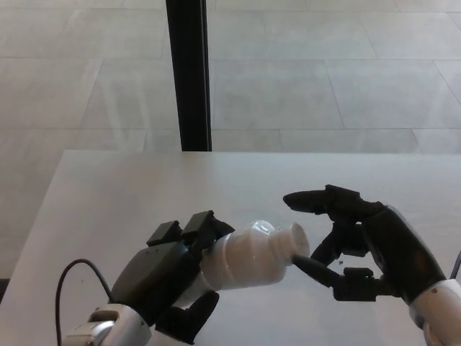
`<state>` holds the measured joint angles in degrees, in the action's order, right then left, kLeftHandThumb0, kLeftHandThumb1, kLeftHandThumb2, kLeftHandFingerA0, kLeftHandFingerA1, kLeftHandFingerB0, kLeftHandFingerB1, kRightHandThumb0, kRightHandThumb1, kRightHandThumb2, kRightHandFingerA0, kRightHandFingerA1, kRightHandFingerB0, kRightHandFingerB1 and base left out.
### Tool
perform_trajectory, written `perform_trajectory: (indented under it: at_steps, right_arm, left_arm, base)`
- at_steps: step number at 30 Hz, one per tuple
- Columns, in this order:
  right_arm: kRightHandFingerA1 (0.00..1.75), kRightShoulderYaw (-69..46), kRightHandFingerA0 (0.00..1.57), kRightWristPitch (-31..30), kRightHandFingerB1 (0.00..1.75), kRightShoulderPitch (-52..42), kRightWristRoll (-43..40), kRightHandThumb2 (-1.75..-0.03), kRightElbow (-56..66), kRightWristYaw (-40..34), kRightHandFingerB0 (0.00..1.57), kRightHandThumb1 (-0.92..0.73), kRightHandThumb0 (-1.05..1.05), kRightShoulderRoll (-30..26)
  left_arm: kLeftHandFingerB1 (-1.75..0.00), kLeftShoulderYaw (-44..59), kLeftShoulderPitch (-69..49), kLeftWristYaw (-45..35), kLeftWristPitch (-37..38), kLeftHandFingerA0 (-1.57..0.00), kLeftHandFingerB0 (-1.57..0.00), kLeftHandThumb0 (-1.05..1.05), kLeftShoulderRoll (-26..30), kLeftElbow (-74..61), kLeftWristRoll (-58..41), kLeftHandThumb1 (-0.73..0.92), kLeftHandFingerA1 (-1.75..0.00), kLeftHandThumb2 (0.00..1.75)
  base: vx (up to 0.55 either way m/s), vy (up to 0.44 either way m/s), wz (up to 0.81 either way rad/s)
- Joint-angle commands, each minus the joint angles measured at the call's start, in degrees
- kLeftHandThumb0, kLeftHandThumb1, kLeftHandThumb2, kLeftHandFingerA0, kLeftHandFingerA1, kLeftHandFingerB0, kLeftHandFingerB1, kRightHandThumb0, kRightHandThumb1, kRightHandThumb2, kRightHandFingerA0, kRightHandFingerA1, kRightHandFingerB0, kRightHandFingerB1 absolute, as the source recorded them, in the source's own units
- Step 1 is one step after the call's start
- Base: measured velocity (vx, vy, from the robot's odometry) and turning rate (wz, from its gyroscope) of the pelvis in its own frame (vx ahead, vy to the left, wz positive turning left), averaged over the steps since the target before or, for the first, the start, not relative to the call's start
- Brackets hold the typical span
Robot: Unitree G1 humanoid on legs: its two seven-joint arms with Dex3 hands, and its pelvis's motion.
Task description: The robot uses its left hand to to lift the bottle kept on the middle of the desk and tilts it towards its right hand. It then uses its right hand to rotate its cap to open it and places the bottle and cap back on the desk
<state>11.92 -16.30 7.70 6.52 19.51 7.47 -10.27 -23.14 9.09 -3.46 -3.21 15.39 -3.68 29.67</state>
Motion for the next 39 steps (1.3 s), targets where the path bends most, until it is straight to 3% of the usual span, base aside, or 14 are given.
perform_trajectory:
  at_steps: [1,12,14,21,27,28,29,30,39]
  right_arm:
    - [1.19,-0.29,0.74,1.15,0.41,0.79,1.13,-0.61,2.31,-0.54,0.52,-0.54,-0.65,0.84]
    - [1.25,0.03,0.86,2.04,0.45,-1.34,2.16,-0.59,3.22,0.39,0.55,-0.58,-0.61,0.47]
    - [1.35,-0.19,0.99,2.05,0.46,-1.68,1.73,-0.60,2.84,0.96,0.59,-0.56,-0.56,0.32]
    - [1.32,0.93,0.99,-1.43,0.45,-2.15,4.23,-0.61,3.40,3.92,0.56,-0.56,-0.65,-3.93]
    - [1.33,0.99,0.96,-0.83,0.42,-3.32,3.68,-0.61,3.17,4.77,0.57,-0.57,-0.67,-5.28]
    - [1.22,1.16,1.05,-0.32,0.54,-3.60,4.01,-0.92,3.22,4.77,0.52,-0.51,-0.69,-5.49]
    - [1.22,1.20,1.05,-0.18,0.54,-3.73,4.07,-0.92,3.26,4.87,0.52,-0.51,-0.69,-5.56]
    - [1.32,1.36,0.97,-0.43,0.42,-3.76,4.29,-0.62,3.52,4.93,0.58,-0.57,-0.66,-5.63]
    - [1.32,1.81,0.96,-0.26,0.42,-4.29,5.00,-0.62,4.42,5.12,0.59,-0.57,-0.64,-5.35]
  left_arm:
    - [-1.25,-0.38,-0.65,0.73,2.16,-1.27,-1.20,0.19,0.03,0.21,1.46,0.69,-1.32,1.37]
    - [-1.30,-0.19,-0.91,1.43,4.78,-1.33,-1.25,0.20,-0.74,1.62,1.22,0.73,-1.37,1.42]
    - [-1.28,0.06,-1.06,1.20,4.60,-1.30,-1.23,0.19,-0.90,1.38,1.22,0.73,-1.35,1.40]
    - [-1.30,0.30,-1.04,1.39,5.17,-1.32,-1.25,0.19,-1.32,1.87,1.37,0.74,-1.37,1.42]
    - [-1.30,0.14,-0.96,1.95,6.16,-1.33,-1.26,0.19,-1.39,2.80,1.80,0.73,-1.38,1.42]
    - [-1.32,0.13,-1.04,2.00,5.91,-1.35,-1.28,0.20,-1.66,2.66,1.79,0.73,-1.39,1.43]
    - [-1.32,0.11,-1.18,2.06,5.78,-1.35,-1.28,0.20,-1.79,2.55,1.87,0.73,-1.39,1.43]
    - [-1.31,0.07,-1.20,1.92,5.56,-1.34,-1.26,0.19,-1.82,2.45,1.97,0.73,-1.38,1.43]
    - [-1.28,-0.24,-1.23,2.76,6.54,-1.32,-1.25,0.19,-1.81,3.05,2.97,0.70,-1.36,1.40]
  base:
    - [0.00,0.000,0.00]
    - [0.00,0.000,0.00]
    - [0.00,0.000,0.00]
    - [0.00,0.000,0.00]
    - [0.00,0.000,0.00]
    - [0.00,0.000,0.00]
    - [0.00,0.000,0.00]
    - [0.00,0.000,0.00]
    - [0.00,0.000,0.00]
